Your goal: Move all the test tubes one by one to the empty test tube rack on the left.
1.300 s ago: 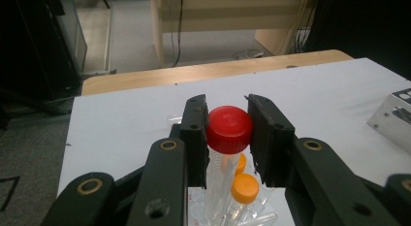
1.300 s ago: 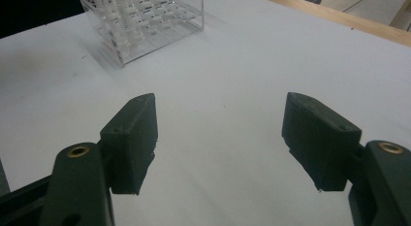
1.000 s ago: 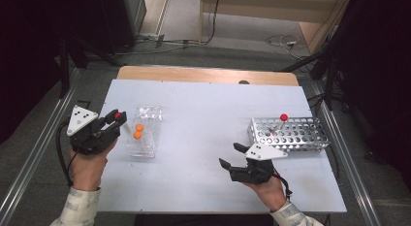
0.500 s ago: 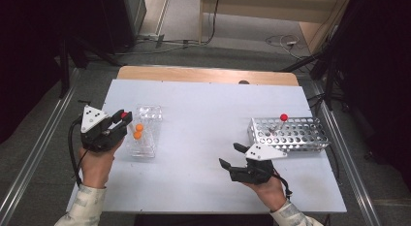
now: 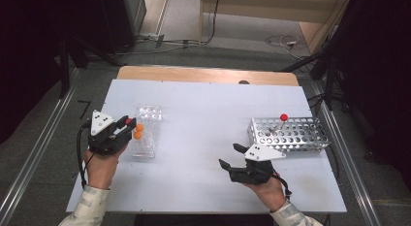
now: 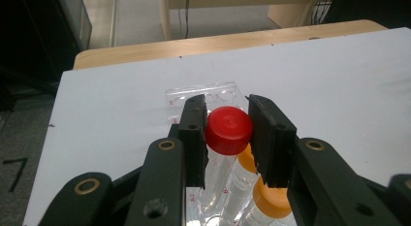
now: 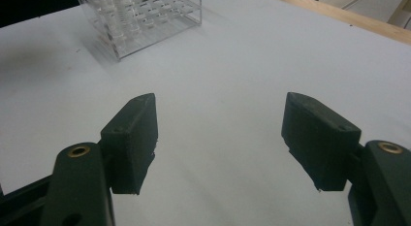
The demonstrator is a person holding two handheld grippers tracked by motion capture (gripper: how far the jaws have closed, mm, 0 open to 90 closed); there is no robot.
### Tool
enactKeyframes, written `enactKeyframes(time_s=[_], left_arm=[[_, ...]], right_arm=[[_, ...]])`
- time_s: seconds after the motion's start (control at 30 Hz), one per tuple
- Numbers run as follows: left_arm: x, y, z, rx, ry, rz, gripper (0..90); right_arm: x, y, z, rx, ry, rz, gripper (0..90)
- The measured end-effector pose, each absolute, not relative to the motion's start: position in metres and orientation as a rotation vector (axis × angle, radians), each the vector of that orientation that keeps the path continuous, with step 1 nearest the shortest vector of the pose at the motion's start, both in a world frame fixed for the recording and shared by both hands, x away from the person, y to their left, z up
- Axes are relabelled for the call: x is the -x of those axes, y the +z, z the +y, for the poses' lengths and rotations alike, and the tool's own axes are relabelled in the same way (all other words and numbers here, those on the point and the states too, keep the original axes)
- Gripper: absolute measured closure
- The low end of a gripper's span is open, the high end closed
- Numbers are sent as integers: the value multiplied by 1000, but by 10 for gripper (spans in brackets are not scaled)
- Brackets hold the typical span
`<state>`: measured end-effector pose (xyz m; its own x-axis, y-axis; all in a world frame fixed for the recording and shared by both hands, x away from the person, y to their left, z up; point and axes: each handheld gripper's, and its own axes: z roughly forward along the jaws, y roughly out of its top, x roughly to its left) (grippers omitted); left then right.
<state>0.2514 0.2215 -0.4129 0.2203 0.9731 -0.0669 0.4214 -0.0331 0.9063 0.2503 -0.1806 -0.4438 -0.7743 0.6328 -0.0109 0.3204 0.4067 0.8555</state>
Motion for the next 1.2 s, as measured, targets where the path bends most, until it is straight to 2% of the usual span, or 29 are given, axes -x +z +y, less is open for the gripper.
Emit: enactKeyframes(time_s=[0.2,0.33,0.53,0.63,0.77,1.2], left_arm=[[-250,-412,222,-1597,770,1337,660],[-249,-410,222,-1584,757,1331,603],[-244,-405,218,-1561,728,1342,346],[-242,-404,216,-1563,724,1344,259],[-239,-403,214,-1566,728,1338,222],[-233,-400,209,-1570,733,1310,221]], right_arm=[[-250,-444,-180,-823,1308,2334,273],[-250,-442,-182,-827,1315,2323,273],[-252,-438,-192,-855,1326,2287,273],[-254,-436,-202,-882,1321,2260,272],[-258,-432,-220,-949,1314,2205,267],[-280,-428,-277,-1162,1213,2005,213]])
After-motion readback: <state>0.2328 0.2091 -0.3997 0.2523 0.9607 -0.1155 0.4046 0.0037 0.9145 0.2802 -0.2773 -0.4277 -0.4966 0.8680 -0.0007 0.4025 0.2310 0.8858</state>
